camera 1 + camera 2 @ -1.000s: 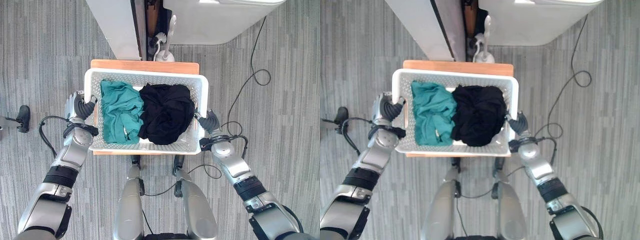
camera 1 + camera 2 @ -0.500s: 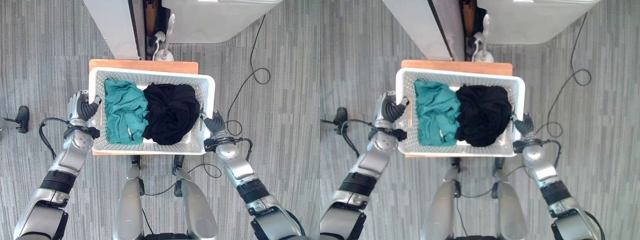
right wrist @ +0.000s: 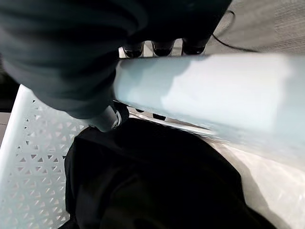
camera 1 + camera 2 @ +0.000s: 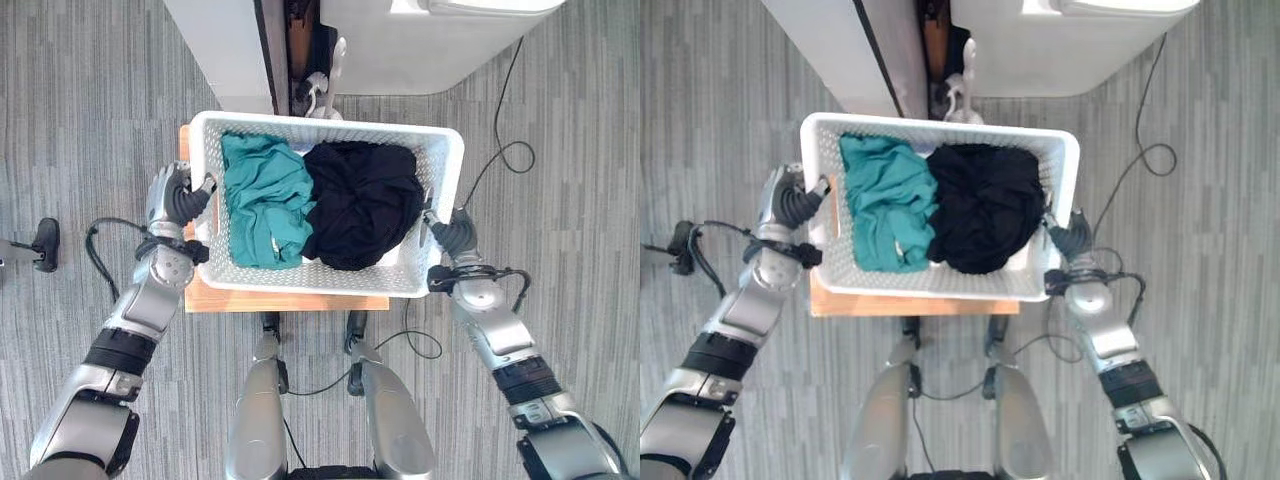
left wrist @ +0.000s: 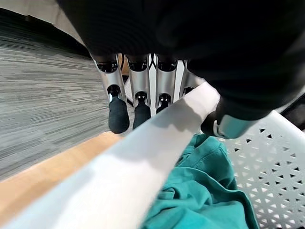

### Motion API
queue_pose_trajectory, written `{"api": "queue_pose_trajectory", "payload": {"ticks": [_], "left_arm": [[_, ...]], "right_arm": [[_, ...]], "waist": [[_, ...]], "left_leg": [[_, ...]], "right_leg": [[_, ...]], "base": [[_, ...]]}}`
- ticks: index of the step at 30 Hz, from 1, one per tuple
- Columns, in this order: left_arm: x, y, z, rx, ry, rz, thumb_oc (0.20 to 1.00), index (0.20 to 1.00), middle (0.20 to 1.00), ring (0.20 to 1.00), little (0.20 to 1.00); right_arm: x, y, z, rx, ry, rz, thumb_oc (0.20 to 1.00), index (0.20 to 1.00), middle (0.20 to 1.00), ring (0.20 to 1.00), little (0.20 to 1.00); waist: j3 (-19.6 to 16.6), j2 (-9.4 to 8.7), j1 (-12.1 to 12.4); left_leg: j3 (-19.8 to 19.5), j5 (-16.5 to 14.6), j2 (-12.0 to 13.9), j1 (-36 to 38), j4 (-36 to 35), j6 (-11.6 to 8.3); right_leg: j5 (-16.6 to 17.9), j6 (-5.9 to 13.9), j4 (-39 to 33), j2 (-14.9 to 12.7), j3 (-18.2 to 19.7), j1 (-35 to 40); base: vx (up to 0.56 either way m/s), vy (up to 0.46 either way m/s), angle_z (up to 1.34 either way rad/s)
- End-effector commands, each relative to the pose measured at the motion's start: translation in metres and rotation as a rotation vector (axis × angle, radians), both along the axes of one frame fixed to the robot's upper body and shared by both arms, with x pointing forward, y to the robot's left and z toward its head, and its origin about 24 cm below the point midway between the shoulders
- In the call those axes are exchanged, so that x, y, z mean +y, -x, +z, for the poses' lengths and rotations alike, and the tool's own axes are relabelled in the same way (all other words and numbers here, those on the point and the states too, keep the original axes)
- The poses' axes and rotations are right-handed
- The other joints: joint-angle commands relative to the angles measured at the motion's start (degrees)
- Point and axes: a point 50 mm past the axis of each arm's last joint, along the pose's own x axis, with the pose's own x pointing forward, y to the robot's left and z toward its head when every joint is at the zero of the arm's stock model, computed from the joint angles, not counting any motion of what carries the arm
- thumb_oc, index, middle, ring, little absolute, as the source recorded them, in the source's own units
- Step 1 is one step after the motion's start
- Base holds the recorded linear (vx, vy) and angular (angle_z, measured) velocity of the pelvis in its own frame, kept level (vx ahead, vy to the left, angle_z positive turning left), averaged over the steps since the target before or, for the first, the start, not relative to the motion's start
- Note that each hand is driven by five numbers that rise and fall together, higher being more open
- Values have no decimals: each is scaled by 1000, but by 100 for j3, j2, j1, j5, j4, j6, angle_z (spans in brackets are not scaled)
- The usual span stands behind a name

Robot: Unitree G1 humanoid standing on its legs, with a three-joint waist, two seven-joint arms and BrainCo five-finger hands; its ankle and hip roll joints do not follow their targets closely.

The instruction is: Grab the laundry basket,head to the washer,open it,put in the laundry and shut it.

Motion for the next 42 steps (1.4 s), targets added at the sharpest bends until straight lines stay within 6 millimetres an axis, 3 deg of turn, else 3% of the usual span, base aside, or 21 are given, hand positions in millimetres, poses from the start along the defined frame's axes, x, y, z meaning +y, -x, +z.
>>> {"api": "queue_pose_trajectory", "payload": {"ticks": [1,6,19,26,31,40,42], "left_arm": [[-31,1,23,-106,-60,-169,200,200,200,200,200],[-47,-3,29,-91,-85,-242,200,200,200,200,200],[-71,-9,41,-99,-100,-331,200,200,200,200,200],[-87,-11,43,-90,-116,-383,200,200,200,200,200],[-102,-13,41,-50,-132,-445,200,200,200,200,200],[-123,-11,28,50,-144,-556,200,200,200,200,200],[-130,-11,24,78,-150,-583,200,200,200,200,200]], "right_arm": [[22,5,53,-253,-88,143,200,200,200,200,200],[15,1,70,-270,-44,168,200,200,200,200,200],[5,0,83,-282,10,189,200,200,200,200,200],[-4,1,79,-252,0,185,200,200,200,200,200],[-22,5,76,-212,28,158,200,200,200,200,200],[-51,14,68,-117,81,158,200,200,200,200,200],[-58,17,68,-102,95,154,200,200,200,200,200]], "waist": [[-705,-321,-90],[-793,-333,-147],[-1012,-270,-245],[-1108,-244,-293],[-1190,-205,-356],[-1273,-137,-430],[-1300,-113,-436]], "left_leg": [[-386,-1100,286,-61,844,-111],[-359,-1065,333,214,733,-124],[-289,-956,397,596,474,-145],[-272,-968,407,697,473,-155],[-232,-980,440,893,469,-186],[-104,-841,870,1443,521,-357],[-137,-574,1029,1518,438,-433]], "right_leg": [[-222,424,122,-683,135,45],[-271,424,156,-652,144,220],[-351,443,228,-637,125,404],[-385,451,231,-630,122,506],[-451,443,231,-568,135,676],[-821,241,259,-94,171,1171],[-901,166,194,90,123,1287]], "base": [[0,0,0],[10,-14,-4],[7,-6,-2],[2,-5,0],[24,-45,0],[2,-137,-4],[-48,-157,-11]]}}
